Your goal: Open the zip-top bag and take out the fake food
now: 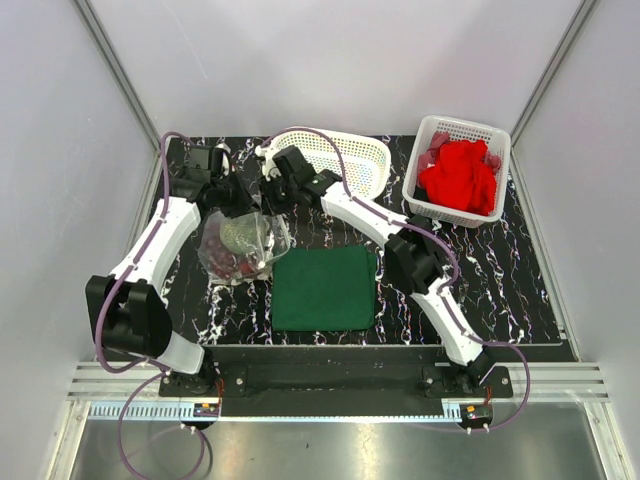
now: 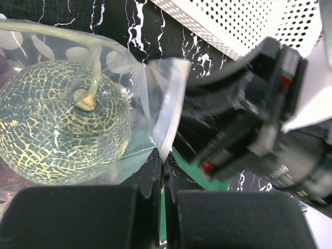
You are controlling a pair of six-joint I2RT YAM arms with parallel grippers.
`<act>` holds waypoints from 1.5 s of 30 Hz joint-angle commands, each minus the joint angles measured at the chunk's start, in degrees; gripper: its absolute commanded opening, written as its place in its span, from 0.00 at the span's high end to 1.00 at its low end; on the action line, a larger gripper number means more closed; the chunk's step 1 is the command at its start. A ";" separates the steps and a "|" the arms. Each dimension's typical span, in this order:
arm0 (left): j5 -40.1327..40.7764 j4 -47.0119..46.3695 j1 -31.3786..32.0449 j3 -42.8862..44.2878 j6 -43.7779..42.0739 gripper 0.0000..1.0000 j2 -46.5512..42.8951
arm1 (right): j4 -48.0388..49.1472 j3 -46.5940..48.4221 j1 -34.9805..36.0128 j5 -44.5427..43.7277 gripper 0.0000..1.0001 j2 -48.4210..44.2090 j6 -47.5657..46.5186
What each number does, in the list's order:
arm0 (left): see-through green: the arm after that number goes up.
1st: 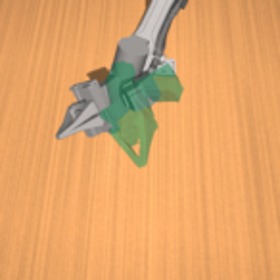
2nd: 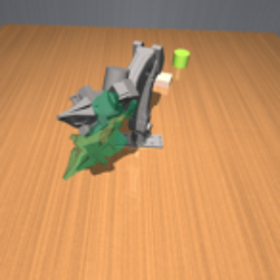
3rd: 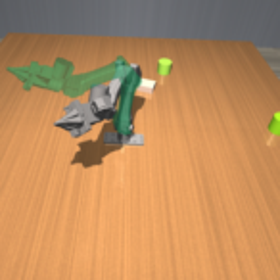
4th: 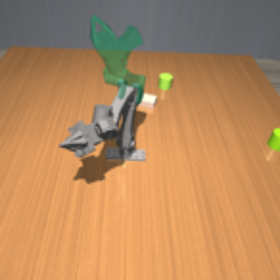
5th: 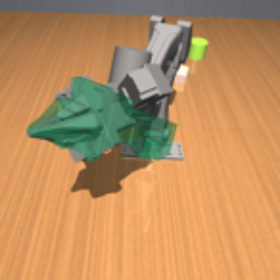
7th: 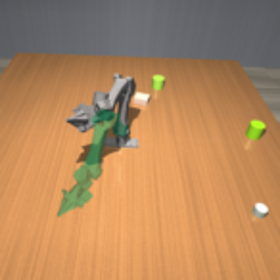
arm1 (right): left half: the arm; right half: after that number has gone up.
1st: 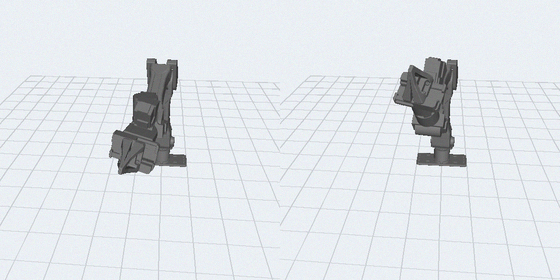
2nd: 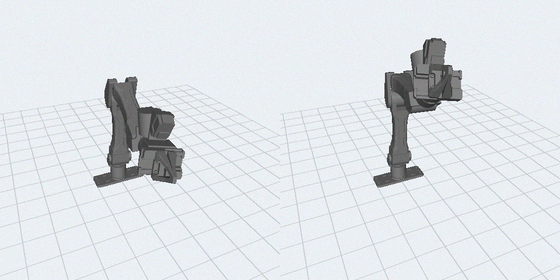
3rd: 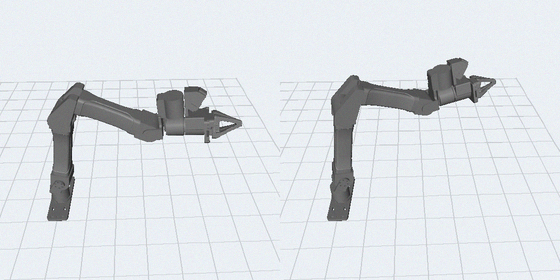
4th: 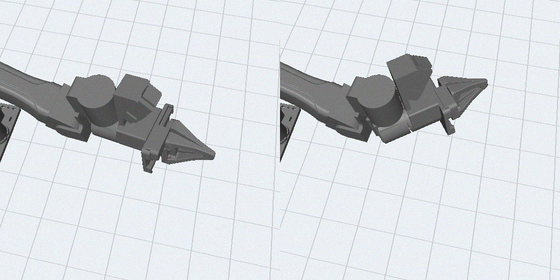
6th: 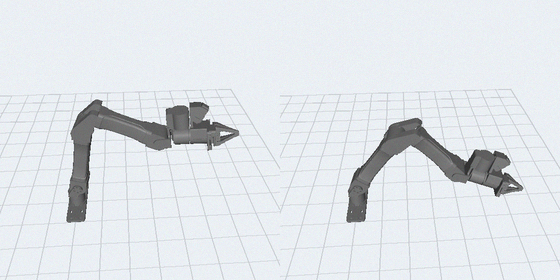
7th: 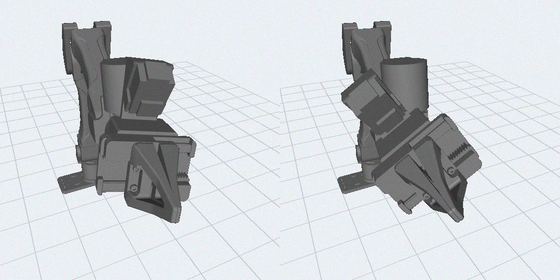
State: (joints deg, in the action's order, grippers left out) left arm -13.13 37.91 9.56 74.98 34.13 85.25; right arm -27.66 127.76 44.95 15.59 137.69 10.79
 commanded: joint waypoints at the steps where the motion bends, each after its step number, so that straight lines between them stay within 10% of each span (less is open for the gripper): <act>1: -0.76 -1.88 0.55 2.28 -0.38 1.00 0.09 | 2.17 5.12 0.31 -3.38 0.75 4.42 -4.37; 10: 0.46 -1.17 0.63 2.19 -2.31 1.00 0.09 | -3.09 10.76 -1.18 -6.90 0.65 8.49 0.63; 17: 2.66 -0.74 0.46 3.33 -6.88 1.00 0.88 | -7.76 1.20 -1.18 7.83 0.59 -2.15 6.17; 31: -2.16 -2.66 -0.51 1.84 -4.07 1.00 2.46 | 12.45 -18.95 -0.21 30.18 0.64 -5.86 20.23; 45: -4.98 -0.30 -0.33 3.86 -2.31 1.00 -2.28 | 12.19 -21.94 -3.46 29.84 0.61 -5.67 21.47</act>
State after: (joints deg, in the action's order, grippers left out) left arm -16.32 37.82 9.32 75.66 31.16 87.20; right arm -17.63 106.59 43.22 42.72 132.51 31.44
